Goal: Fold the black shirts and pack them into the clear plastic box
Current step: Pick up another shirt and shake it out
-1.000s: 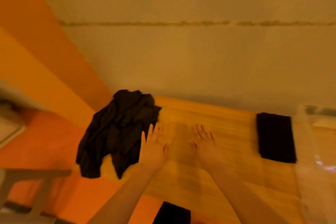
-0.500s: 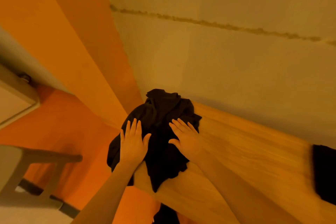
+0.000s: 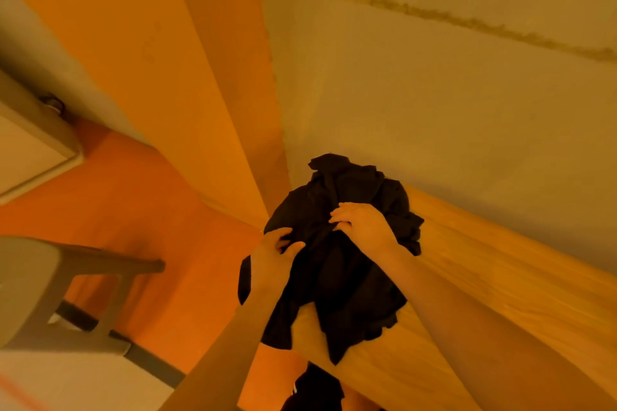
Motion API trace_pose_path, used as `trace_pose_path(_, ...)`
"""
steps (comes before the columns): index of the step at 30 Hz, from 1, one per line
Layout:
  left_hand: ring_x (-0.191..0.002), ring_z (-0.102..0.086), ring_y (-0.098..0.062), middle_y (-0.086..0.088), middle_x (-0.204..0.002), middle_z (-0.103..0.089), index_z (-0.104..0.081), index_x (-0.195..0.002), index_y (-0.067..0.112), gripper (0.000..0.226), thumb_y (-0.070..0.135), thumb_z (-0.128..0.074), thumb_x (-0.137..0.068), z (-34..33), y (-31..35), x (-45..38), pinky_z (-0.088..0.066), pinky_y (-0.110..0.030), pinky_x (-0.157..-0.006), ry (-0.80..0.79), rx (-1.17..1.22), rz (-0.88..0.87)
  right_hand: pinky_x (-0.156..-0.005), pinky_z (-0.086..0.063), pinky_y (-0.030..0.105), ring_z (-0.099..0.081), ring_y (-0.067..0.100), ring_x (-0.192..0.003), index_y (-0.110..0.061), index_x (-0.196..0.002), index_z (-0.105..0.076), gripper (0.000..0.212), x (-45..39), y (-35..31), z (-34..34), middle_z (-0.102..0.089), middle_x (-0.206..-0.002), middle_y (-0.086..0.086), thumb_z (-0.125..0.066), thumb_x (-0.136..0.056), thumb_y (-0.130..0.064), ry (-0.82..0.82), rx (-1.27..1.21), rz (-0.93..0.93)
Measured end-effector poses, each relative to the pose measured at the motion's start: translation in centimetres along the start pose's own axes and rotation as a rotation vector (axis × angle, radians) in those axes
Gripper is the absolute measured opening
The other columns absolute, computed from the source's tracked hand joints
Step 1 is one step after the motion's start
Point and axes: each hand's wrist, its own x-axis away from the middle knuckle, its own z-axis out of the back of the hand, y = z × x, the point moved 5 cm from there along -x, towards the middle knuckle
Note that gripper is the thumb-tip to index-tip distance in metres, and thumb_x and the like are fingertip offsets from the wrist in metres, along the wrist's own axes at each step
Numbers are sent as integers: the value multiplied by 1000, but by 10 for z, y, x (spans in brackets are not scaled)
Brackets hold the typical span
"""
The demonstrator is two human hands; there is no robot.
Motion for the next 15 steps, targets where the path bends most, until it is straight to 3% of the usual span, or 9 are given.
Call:
trace_pose_path(2,-88,-63,-12,6,-97,-65,-66,-104,16,22,23,-67,-84,-4,0,0,-44,-23,-73,-50,-17,35,-106,-24,20,-46,14,-127,-12,-112,-68,24,6,1,10,-62,-123,3,-53,-93,-14,2,-105,-27)
trace_pose_path(3,-69,-59,-6,11,-76,-63,-67,-82,19,3,21,-67,-83,-4,5,0,-42,-24,-62,-68,-14,16,-105,-28,20,-49,14,-124,-11,-109,-69,23,10,1,15,-64,-120,3,-56,-91,-14,-7,-144,-27)
trace_pose_path(4,-50,-48,-4,13,-54,-51,-54,-59,22,28,18,-65,-83,-6,11,2,-34,-23,-52,-87,2,3,-101,-32,16,-53,14,-119,-11,-107,-70,21,14,2,21,-66,-117,4,-58,-90,-13,-18,-190,-37)
trace_pose_path(5,-41,-35,-6,10,-45,-37,-38,-50,20,43,16,-64,-84,-8,16,3,-26,-22,-48,-120,18,-15,-95,-35,9,-57,13,-113,-10,-105,-71,20,18,2,30,-68,-113,5,-60,-88,-12,-21,-239,-49)
trace_pose_path(6,-41,-27,-7,6,-44,-30,-30,-50,17,47,16,-62,-84,-9,24,6,-22,-23,-48,-146,62,-31,-86,-36,2,-59,10,-105,-9,-103,-72,19,23,5,40,-68,-110,5,-62,-87,-12,-23,-280,-74)
trace_pose_path(8,-43,-29,-11,1,-48,-33,-35,-52,16,43,16,-60,-86,-6,47,11,-24,-24,-50,-172,128,-65,-78,-37,-2,-57,3,-95,-9,-101,-72,18,35,12,64,-68,-105,-3,-64,-85,-13,-30,-357,-140)
trace_pose_path(11,-60,-59,4,15,-63,-62,-65,-65,26,24,16,-62,-87,3,99,15,-42,-10,-61,-126,218,-165,-81,-44,11,-60,-4,-84,-10,-97,-72,17,59,29,108,-68,-83,-17,-68,-81,-6,85,-578,-253)
trace_pose_path(13,-73,-60,8,19,-79,-65,-68,-82,24,11,16,-63,-87,-7,142,21,-43,-6,-67,-235,175,-267,-69,-45,8,-60,-10,-67,-4,-95,-71,18,78,34,143,-66,-61,-23,-66,-79,4,211,-617,-231)
trace_pose_path(15,-84,-60,4,14,-95,-64,-65,-104,21,18,18,-64,-87,-29,180,35,-44,-7,-70,-439,80,-347,-65,-44,6,-60,-11,-62,0,-91,-71,15,95,31,179,-66,-61,-18,-63,-80,6,284,-588,-175)
